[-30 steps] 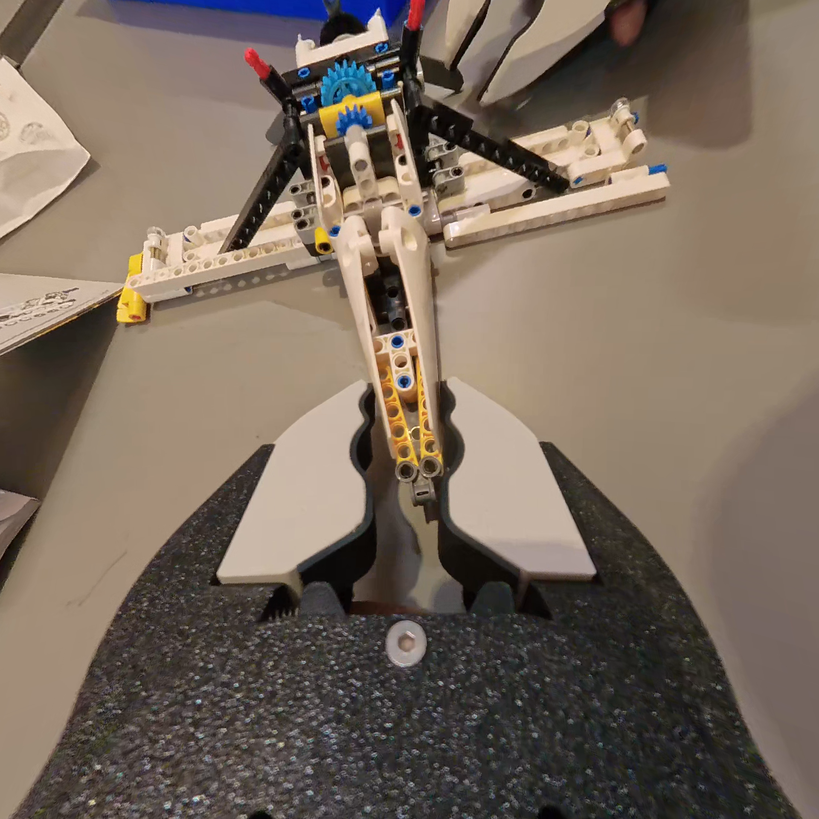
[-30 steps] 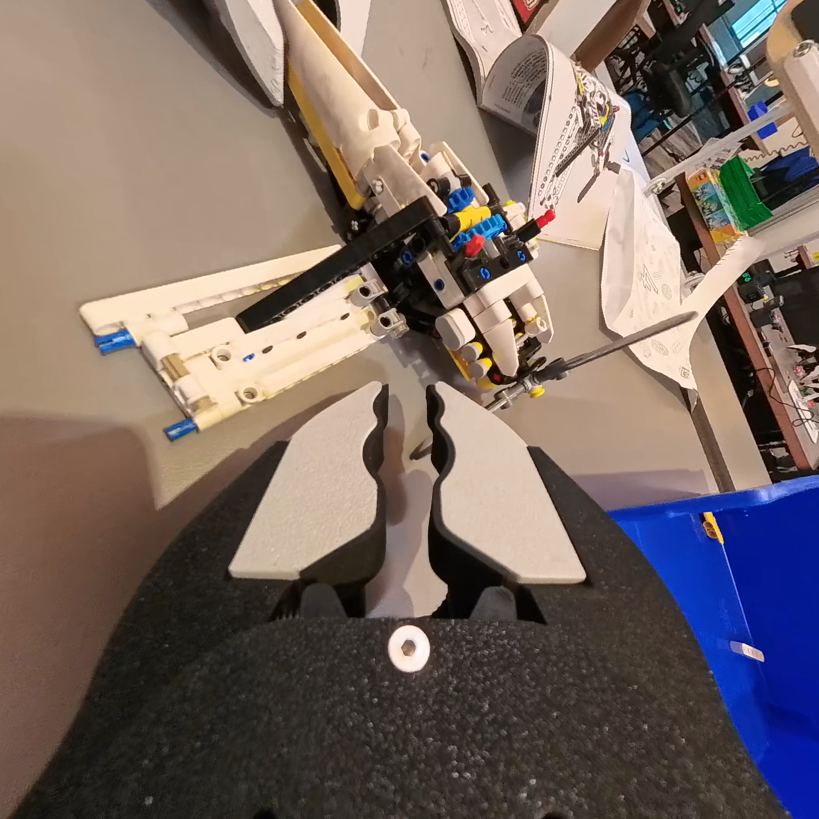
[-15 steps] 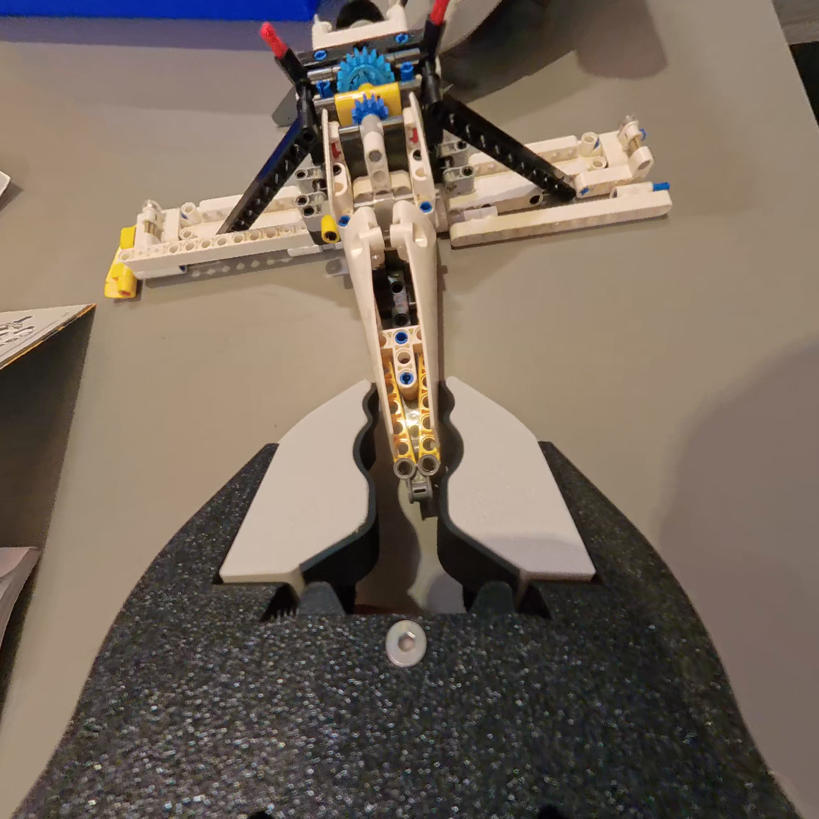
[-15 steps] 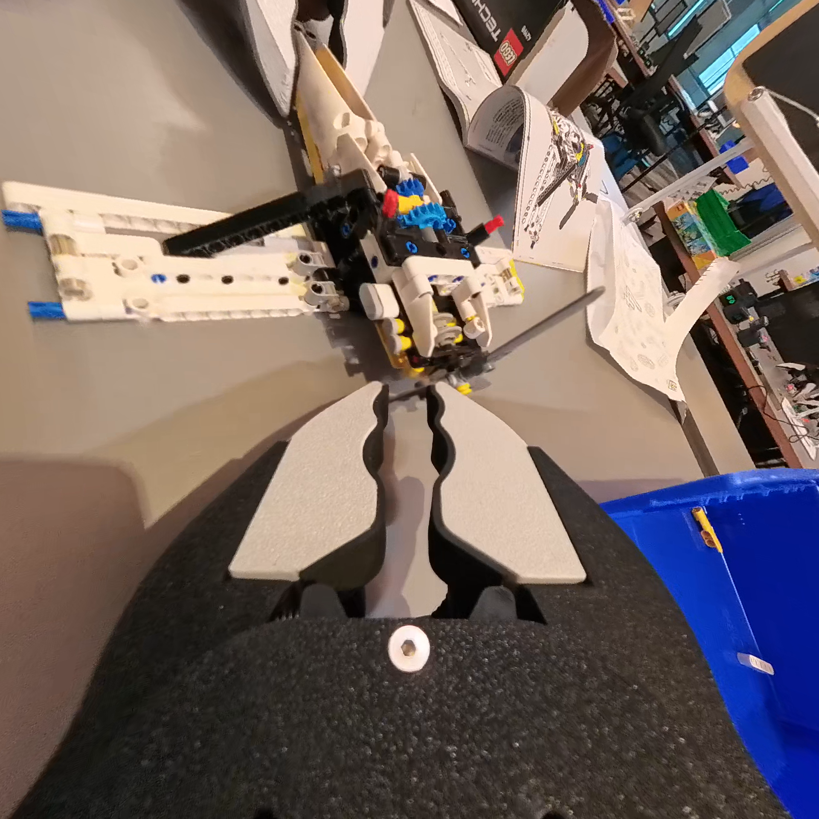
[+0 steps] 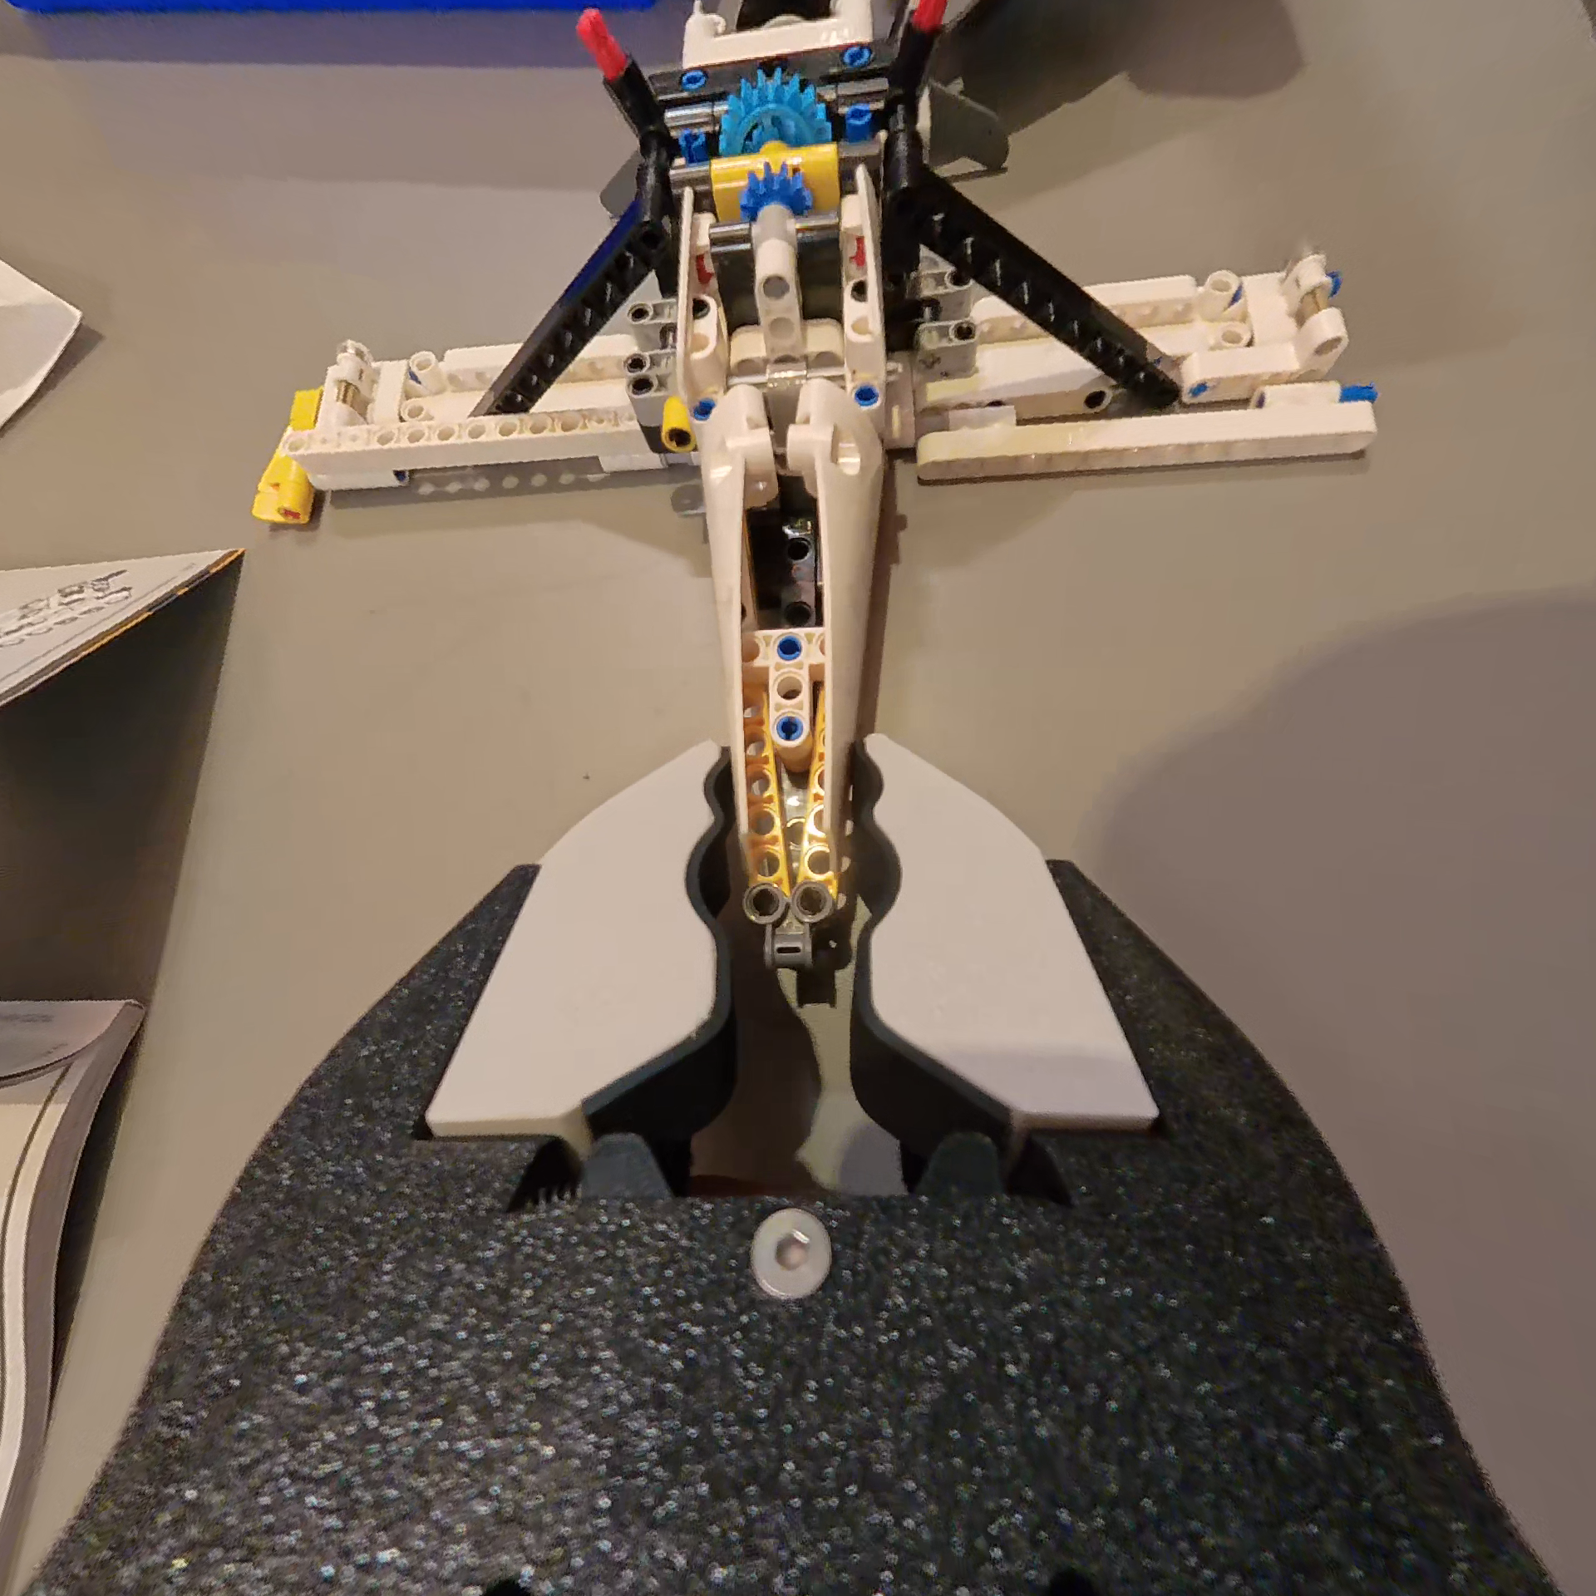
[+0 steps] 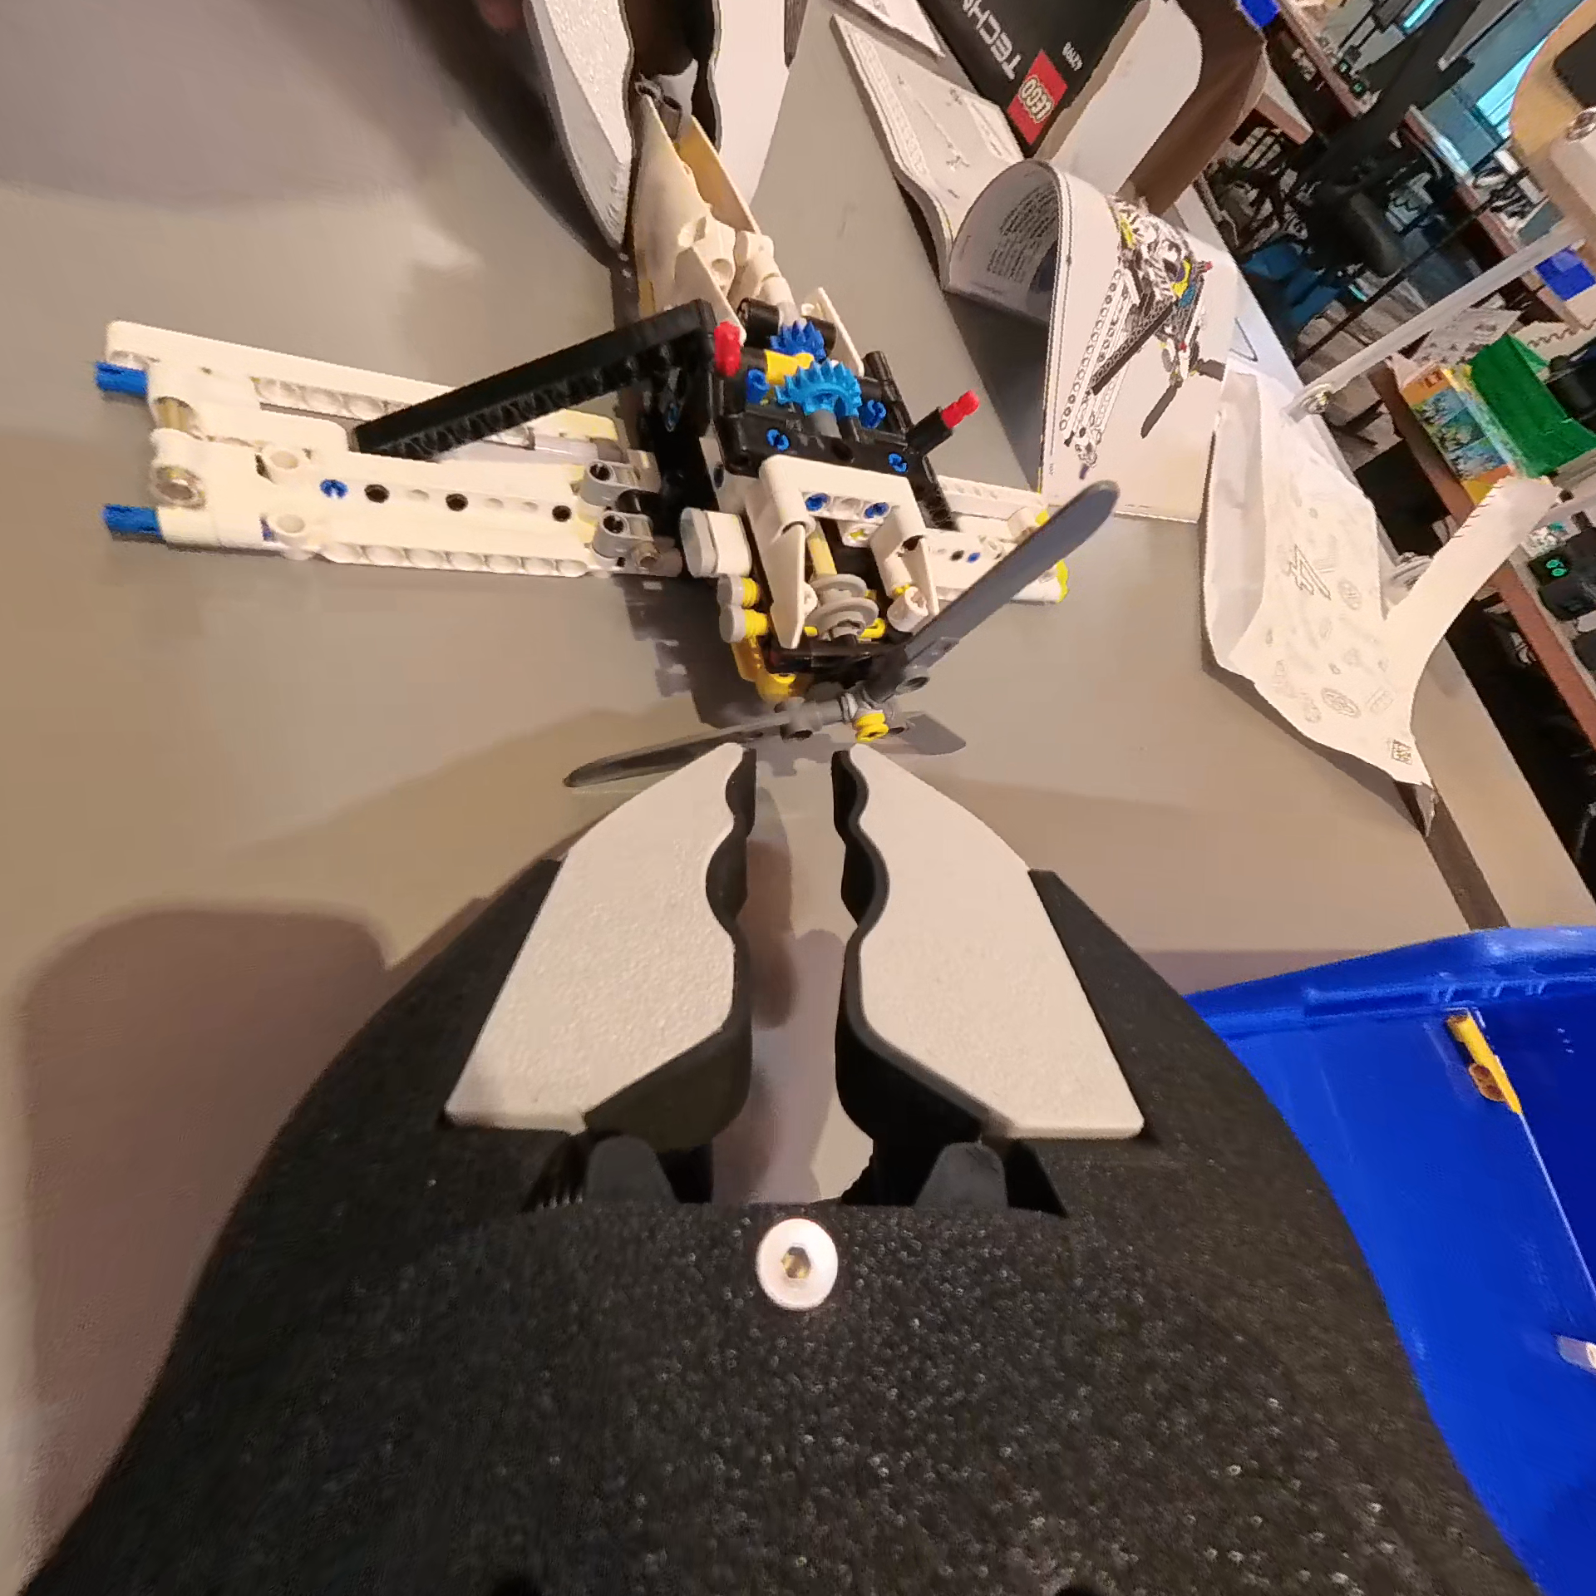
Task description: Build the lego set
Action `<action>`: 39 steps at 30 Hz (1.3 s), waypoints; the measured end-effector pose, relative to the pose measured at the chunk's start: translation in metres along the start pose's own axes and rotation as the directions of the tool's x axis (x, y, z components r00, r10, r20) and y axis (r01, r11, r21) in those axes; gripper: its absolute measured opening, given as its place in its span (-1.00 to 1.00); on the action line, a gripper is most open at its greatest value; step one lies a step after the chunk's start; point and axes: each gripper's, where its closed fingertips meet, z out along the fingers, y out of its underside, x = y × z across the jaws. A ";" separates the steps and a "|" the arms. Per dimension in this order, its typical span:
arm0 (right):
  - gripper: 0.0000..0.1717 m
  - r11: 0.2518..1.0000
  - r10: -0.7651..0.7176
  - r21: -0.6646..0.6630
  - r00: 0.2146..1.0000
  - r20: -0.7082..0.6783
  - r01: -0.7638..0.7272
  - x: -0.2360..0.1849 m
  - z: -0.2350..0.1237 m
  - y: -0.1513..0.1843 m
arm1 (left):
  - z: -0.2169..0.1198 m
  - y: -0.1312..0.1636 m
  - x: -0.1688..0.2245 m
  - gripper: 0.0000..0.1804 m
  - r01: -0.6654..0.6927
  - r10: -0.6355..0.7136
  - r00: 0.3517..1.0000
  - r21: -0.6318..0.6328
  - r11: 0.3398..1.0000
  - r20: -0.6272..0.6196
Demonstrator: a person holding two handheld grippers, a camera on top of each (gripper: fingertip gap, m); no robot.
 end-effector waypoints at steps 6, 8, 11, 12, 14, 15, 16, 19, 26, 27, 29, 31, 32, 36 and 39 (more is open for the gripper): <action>-0.80 1.000 0.006 0.007 1.000 0.012 -0.007 -0.001 -0.001 0.000 | 0.001 0.000 -0.002 -0.72 0.017 -0.017 1.000 -0.004 1.000 0.001; -0.80 1.000 -0.003 -0.003 1.000 0.011 0.003 -0.002 -0.001 0.001 | 0.001 0.000 -0.002 -0.72 0.017 -0.017 1.000 -0.005 1.000 0.002; -0.80 1.000 -0.010 -0.018 1.000 0.014 0.010 -0.003 0.000 0.002 | 0.001 0.000 -0.002 -0.72 0.019 -0.019 1.000 -0.005 1.000 0.003; -0.80 1.000 -0.009 -0.020 1.000 0.016 0.009 -0.003 0.000 0.003 | 0.001 0.000 -0.002 -0.72 0.020 -0.020 1.000 -0.005 1.000 0.003; -0.80 1.000 -0.003 -0.019 1.000 0.020 0.003 -0.003 0.000 0.003 | 0.001 0.000 -0.002 -0.72 0.020 -0.020 1.000 -0.005 1.000 0.004; -0.80 1.000 0.001 -0.016 1.000 0.022 -0.001 -0.003 0.000 0.003 | 0.001 0.000 -0.002 -0.72 0.020 -0.020 1.000 -0.005 1.000 0.004; -0.80 1.000 0.004 -0.014 1.000 0.023 -0.004 -0.003 0.000 0.002 | 0.001 0.000 -0.002 -0.72 0.020 -0.020 1.000 -0.005 1.000 0.004; -0.80 1.000 0.008 -0.013 1.000 0.026 -0.007 -0.003 -0.001 0.003 | 0.001 0.001 -0.002 -0.72 0.022 -0.022 1.000 -0.005 1.000 0.003; -0.80 1.000 0.007 -0.021 0.999 0.033 -0.006 -0.004 0.000 0.003 | 0.001 0.001 -0.002 -0.72 0.031 -0.031 0.999 -0.009 0.999 -0.006; -0.80 1.000 0.007 -0.022 0.999 0.034 -0.006 -0.004 0.000 0.003 | 0.001 0.001 -0.002 -0.72 0.030 -0.030 1.000 -0.008 1.000 -0.006; -0.80 1.000 0.007 -0.022 0.999 0.034 -0.006 -0.004 0.000 0.003 | 0.001 0.001 0.000 -0.71 0.021 -0.021 1.000 -0.007 1.000 -0.013; -0.80 1.000 0.012 -0.020 0.999 0.032 -0.011 -0.003 0.000 0.003 | 0.001 0.001 0.002 -0.70 0.007 -0.007 1.000 -0.004 1.000 -0.023; -0.80 1.000 0.015 -0.020 0.999 0.031 -0.014 -0.003 0.000 0.003 | 0.000 0.001 0.003 -0.70 0.001 -0.001 1.000 -0.002 1.000 -0.025; -0.80 0.999 0.024 -0.022 0.999 0.023 -0.024 -0.001 0.000 0.004 | 0.001 0.000 0.002 -0.71 0.002 -0.002 1.000 -0.001 1.000 -0.014; -0.80 0.999 0.023 -0.035 1.000 0.013 -0.023 -0.001 0.002 0.005 | 0.003 -0.002 -0.002 -0.72 0.017 -0.017 1.000 -0.003 1.000 0.013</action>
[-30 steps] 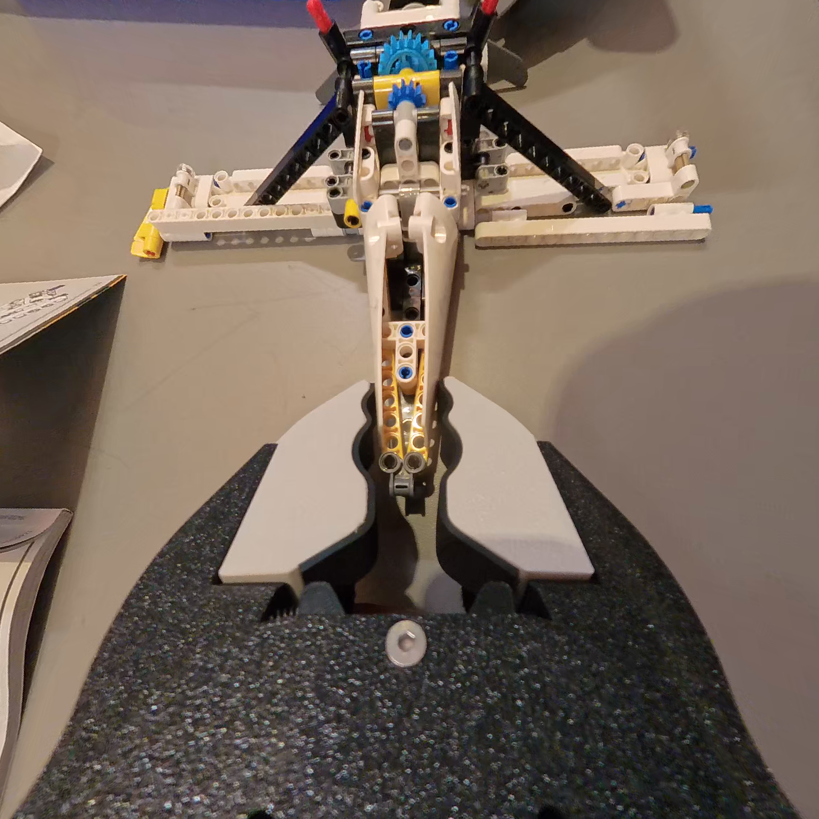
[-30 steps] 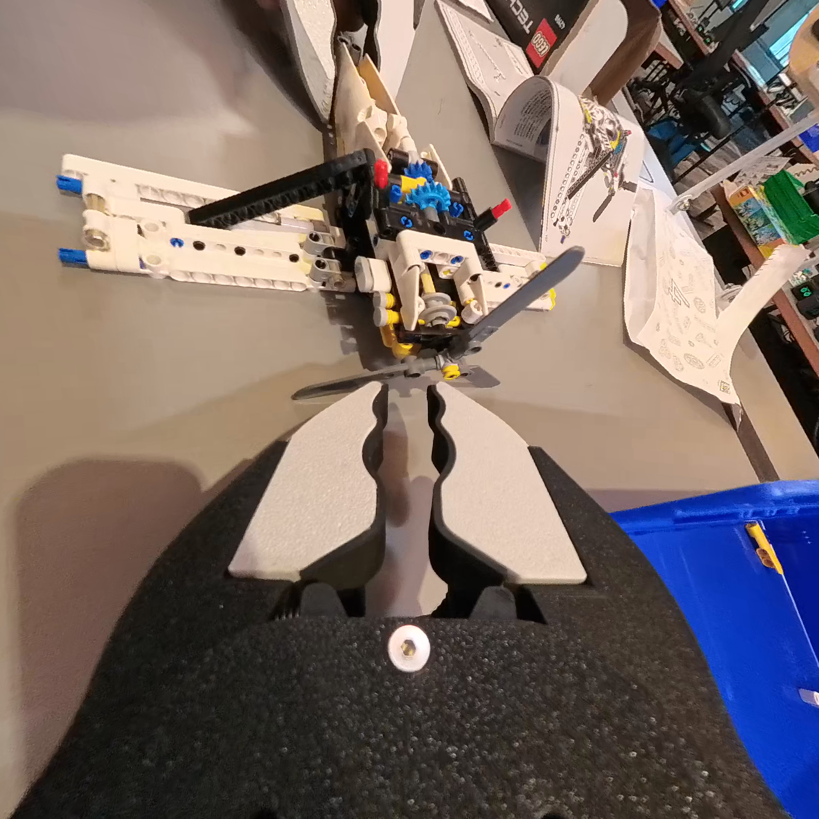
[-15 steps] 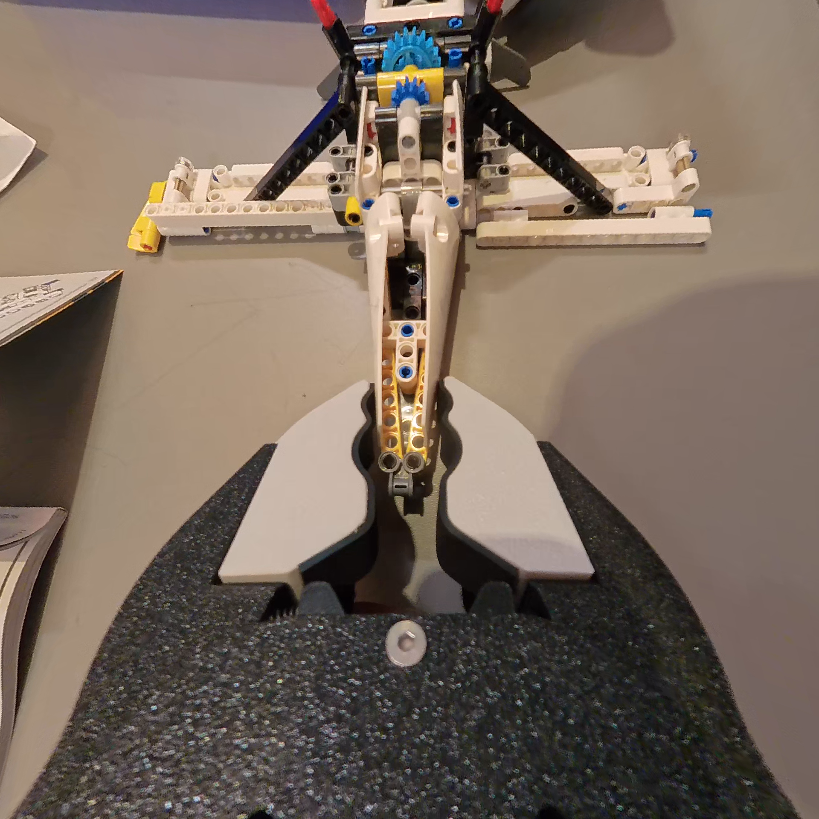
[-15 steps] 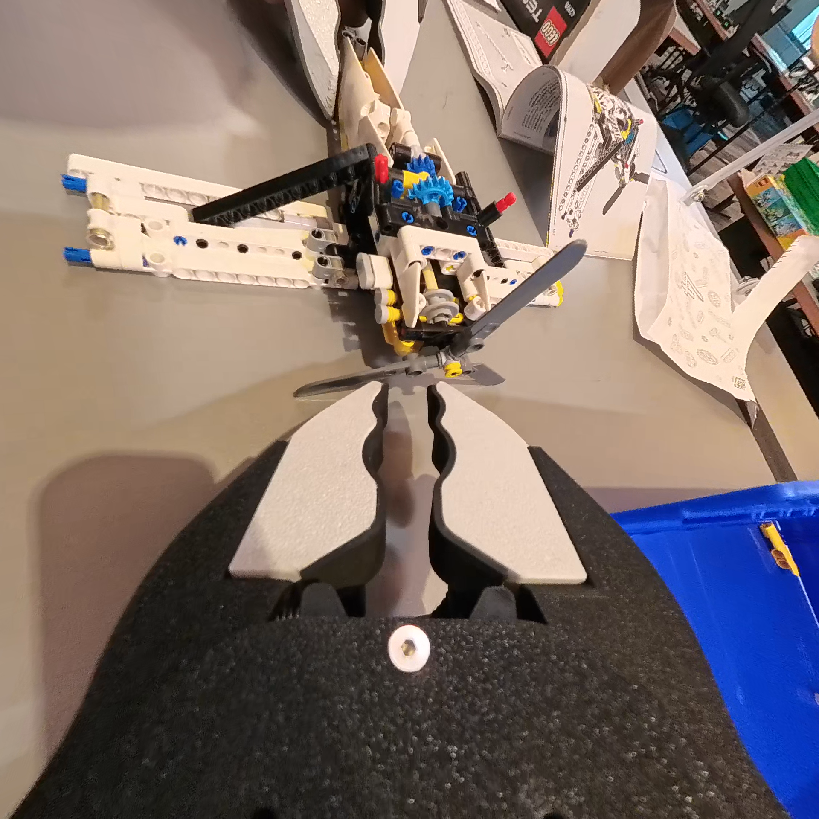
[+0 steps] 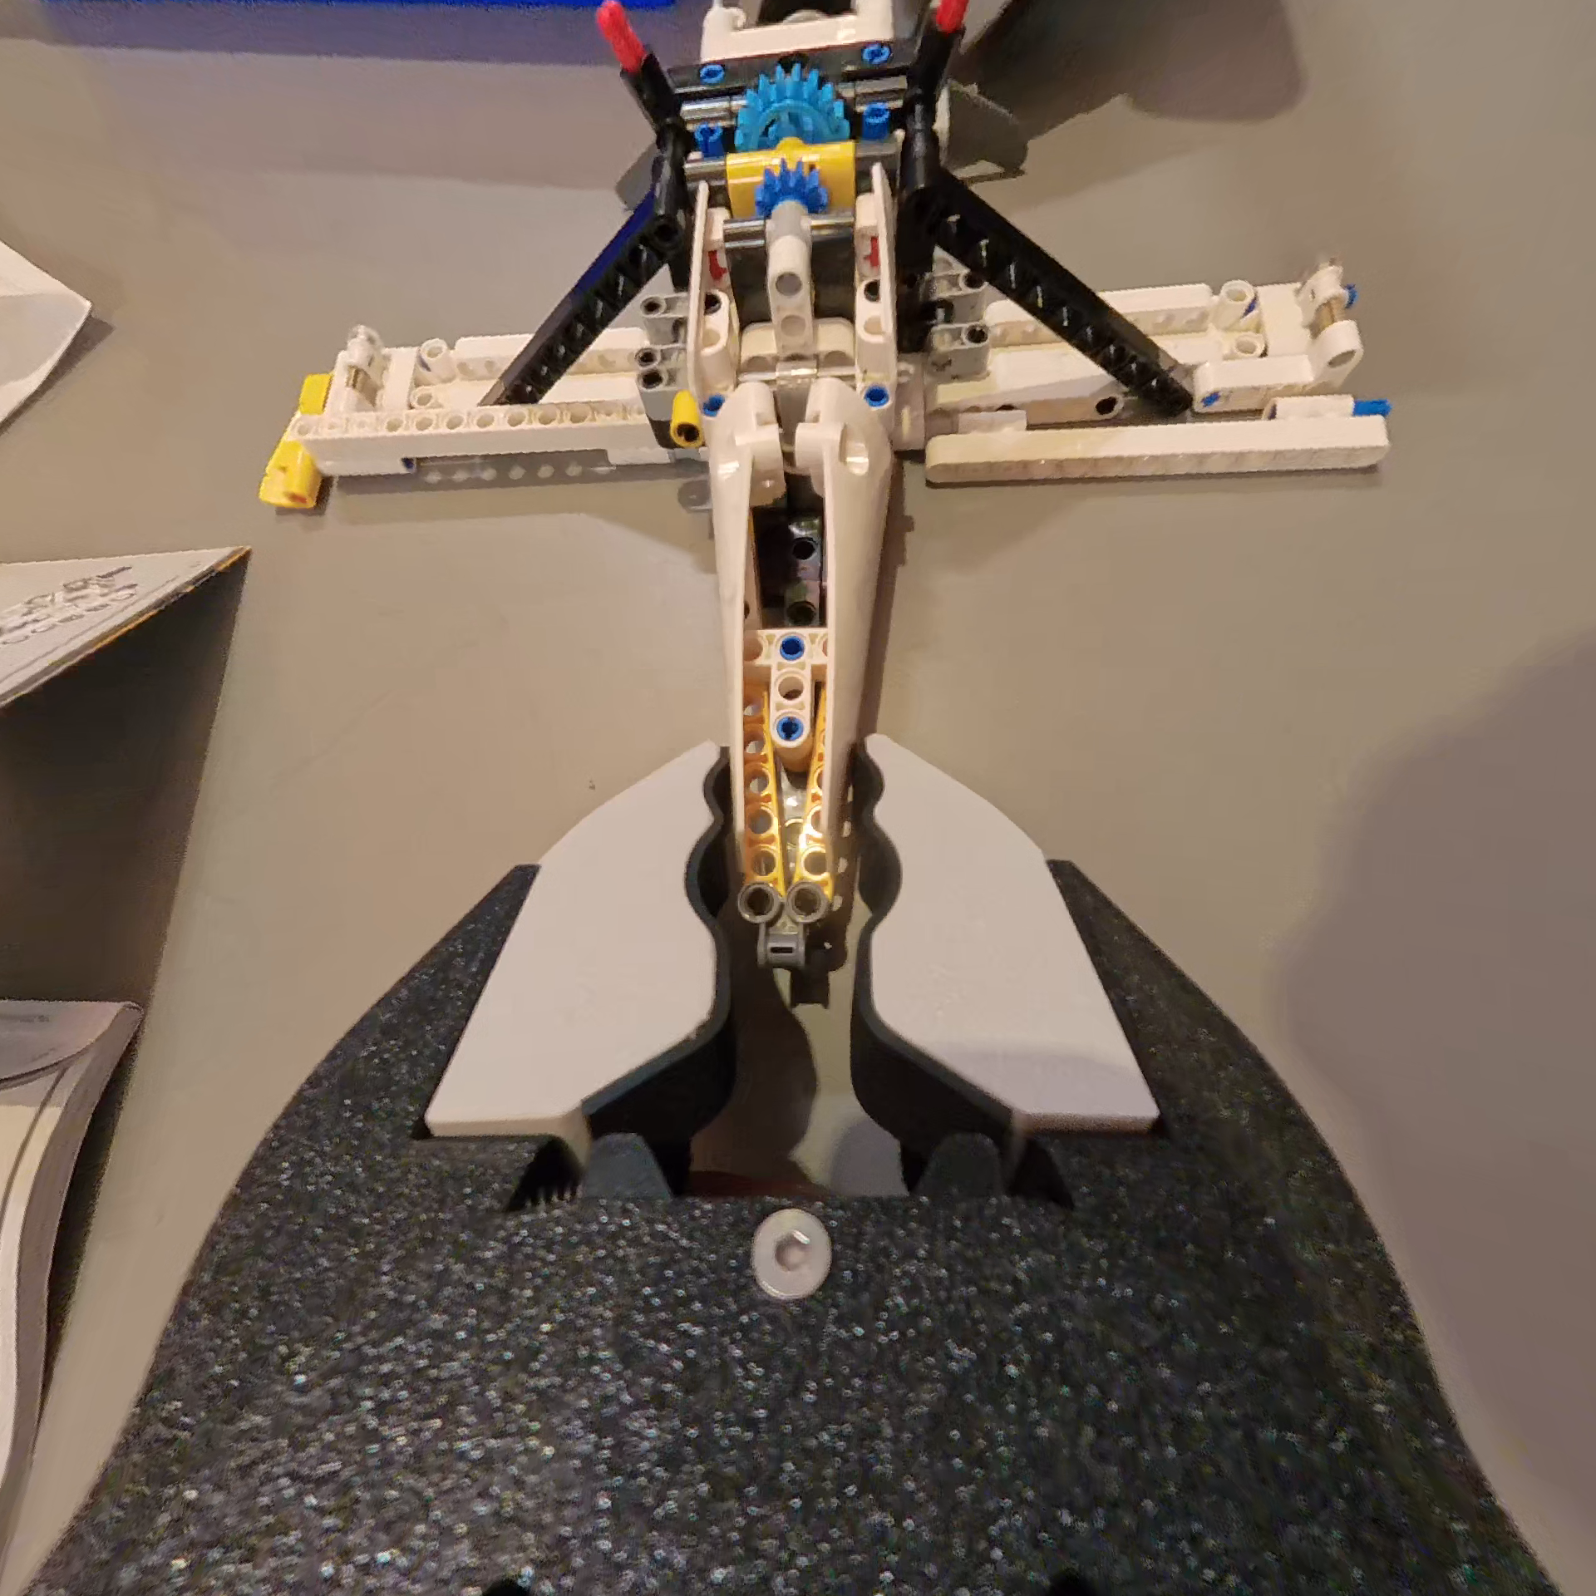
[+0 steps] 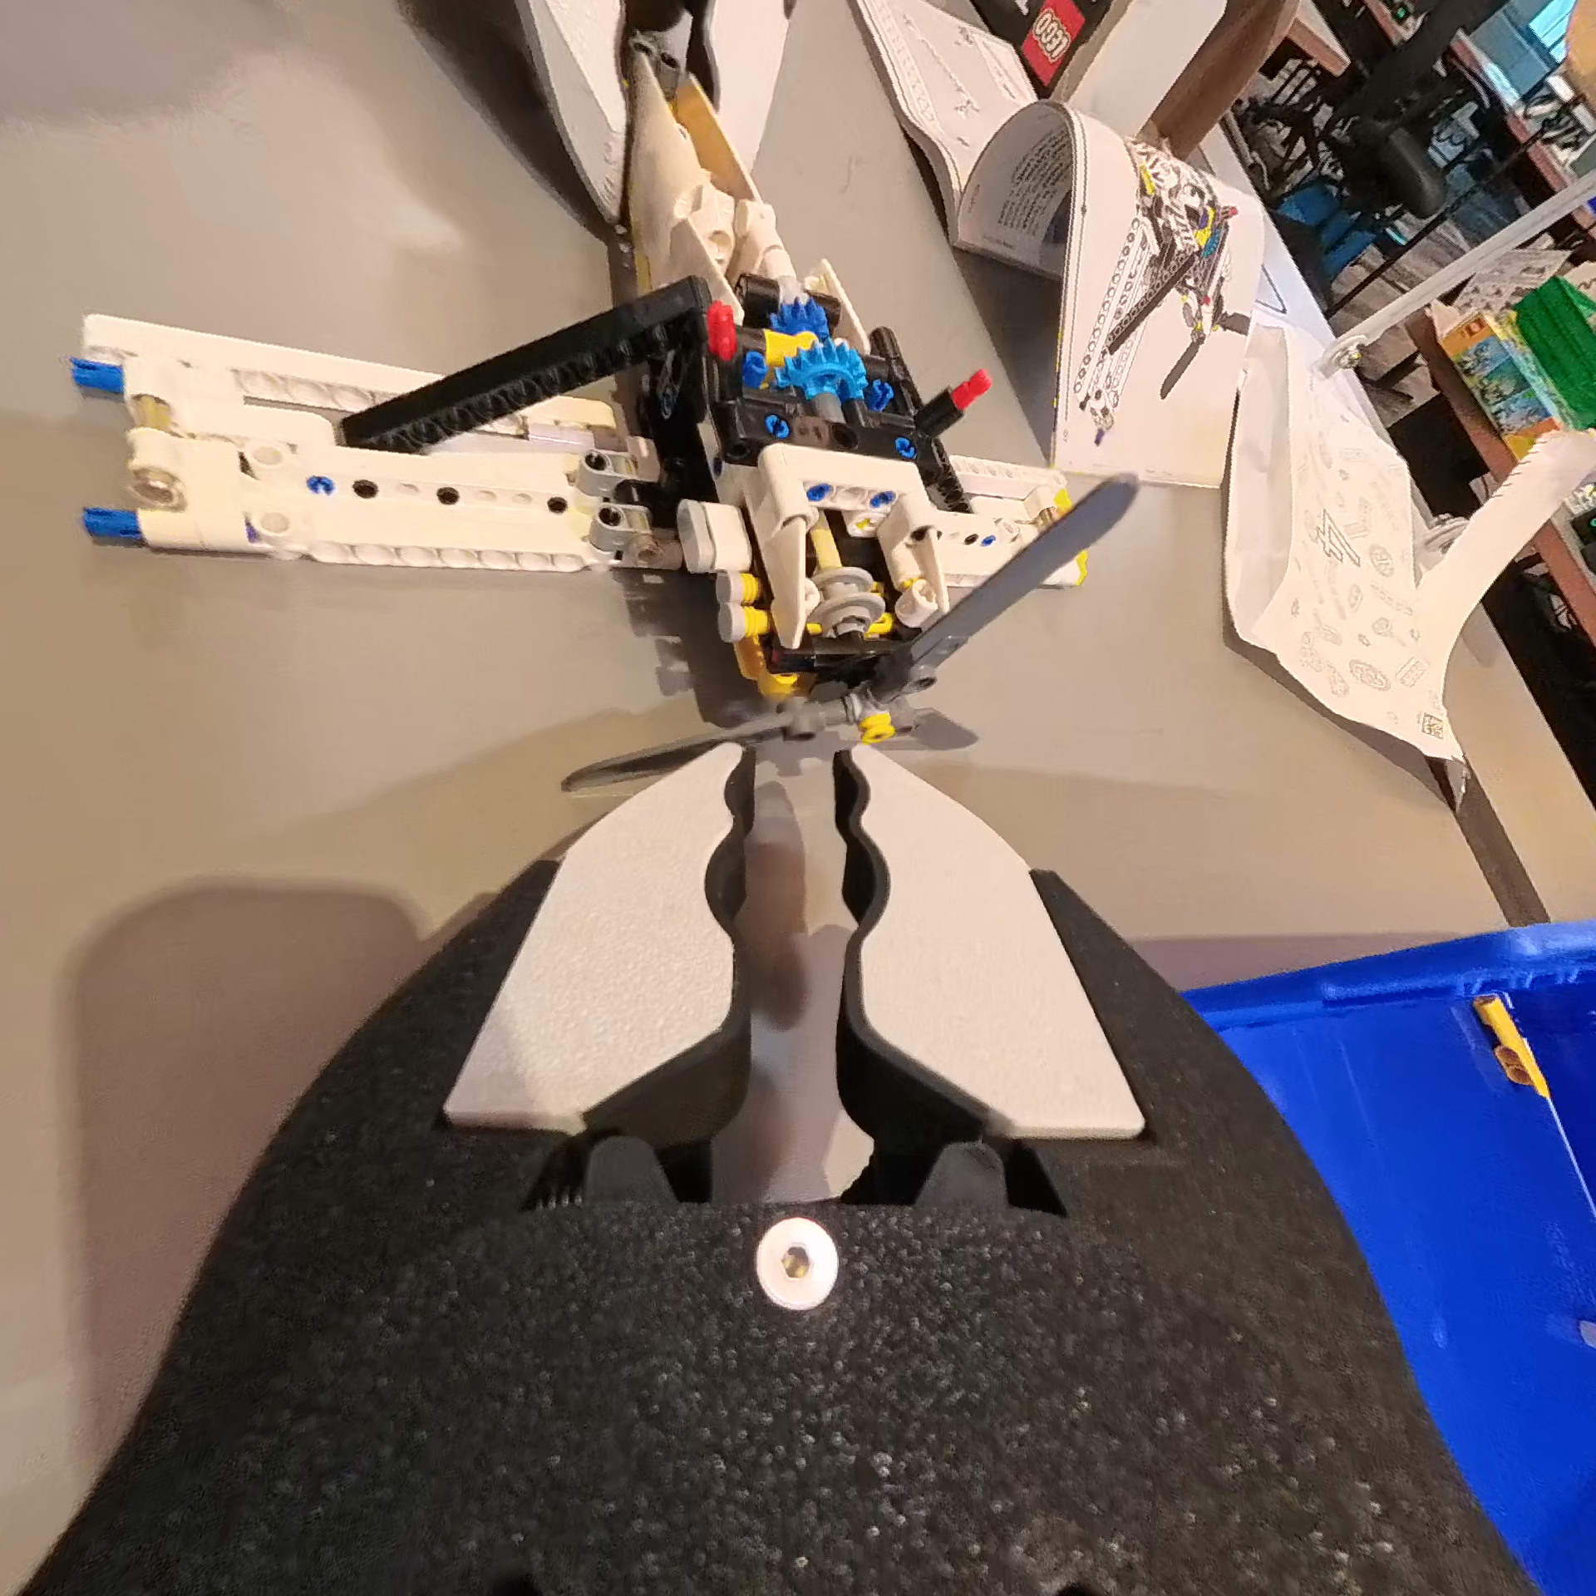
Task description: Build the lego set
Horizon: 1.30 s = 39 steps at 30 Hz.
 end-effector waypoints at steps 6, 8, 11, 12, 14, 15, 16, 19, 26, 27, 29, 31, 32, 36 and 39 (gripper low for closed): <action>-0.76 1.000 0.002 0.015 1.000 -0.021 -0.002 0.002 -0.002 -0.002 | 0.000 -0.003 -0.003 -0.48 -0.014 0.013 0.999 0.012 1.000 0.046; -0.75 0.999 0.011 0.038 1.000 -0.021 -0.010 0.002 -0.004 -0.004 | -0.002 -0.004 0.003 -0.40 -0.051 0.050 0.998 0.029 0.998 0.026; -0.74 0.997 0.027 0.069 0.999 -0.029 -0.025 0.004 -0.009 -0.007 | -0.006 -0.008 0.011 -0.36 -0.102 0.101 0.995 0.070 0.992 0.010; -0.74 0.997 0.033 0.070 0.999 -0.027 -0.031 0.004 -0.010 -0.006 | -0.008 -0.009 0.013 -0.36 -0.100 0.100 0.995 0.089 0.991 0.001; -0.74 0.997 0.038 0.066 0.999 -0.029 -0.036 0.005 -0.010 -0.005 | -0.015 -0.014 0.015 -0.36 -0.076 0.079 0.997 0.142 0.987 -0.019; -0.74 0.997 0.037 0.067 0.999 -0.030 -0.035 0.005 -0.010 -0.006 | -0.018 -0.018 0.014 -0.36 -0.062 0.066 0.998 0.176 0.982 -0.021; -0.74 0.997 0.035 0.064 0.999 -0.031 -0.033 0.005 -0.010 -0.005 | -0.022 -0.021 0.012 -0.37 -0.044 0.049 0.999 0.210 0.977 -0.016; -0.74 0.998 0.031 0.057 0.999 -0.033 -0.029 0.005 -0.009 -0.005 | -0.036 -0.032 -0.007 -0.38 0.011 -0.024 0.999 0.327 0.945 0.037; -0.74 0.998 0.038 0.042 0.998 -0.044 -0.036 0.009 -0.010 -0.001 | -0.094 -0.062 -0.084 -0.37 -0.048 -0.235 0.900 0.621 0.782 0.366; -0.74 0.999 0.041 0.034 0.998 -0.053 -0.039 0.011 -0.010 0.001 | -0.102 -0.063 -0.094 -0.37 -0.064 -0.261 0.876 0.634 0.771 0.406; -0.74 0.998 0.051 0.028 0.996 -0.070 -0.049 0.016 -0.012 0.002 | -0.117 -0.064 -0.114 -0.35 -0.092 -0.305 0.822 0.641 0.762 0.482; -0.74 0.997 0.068 0.038 0.993 -0.096 -0.065 0.022 -0.016 0.000 | -0.128 -0.067 -0.130 -0.36 -0.099 -0.342 0.787 0.653 0.751 0.513; -0.74 0.996 0.080 0.048 0.991 -0.104 -0.076 0.025 -0.018 -0.002 | -0.131 -0.069 -0.136 -0.36 -0.093 -0.356 0.781 0.659 0.746 0.513; -0.76 0.989 0.129 0.079 0.987 -0.100 -0.121 0.035 -0.023 -0.012 | -0.118 -0.071 -0.157 -0.36 0.063 -0.369 0.815 0.563 0.824 0.448; -0.77 0.991 0.117 0.075 0.988 -0.104 -0.109 0.045 -0.023 -0.026 | -0.103 -0.072 -0.171 -0.21 0.138 -0.319 0.841 0.398 0.907 0.436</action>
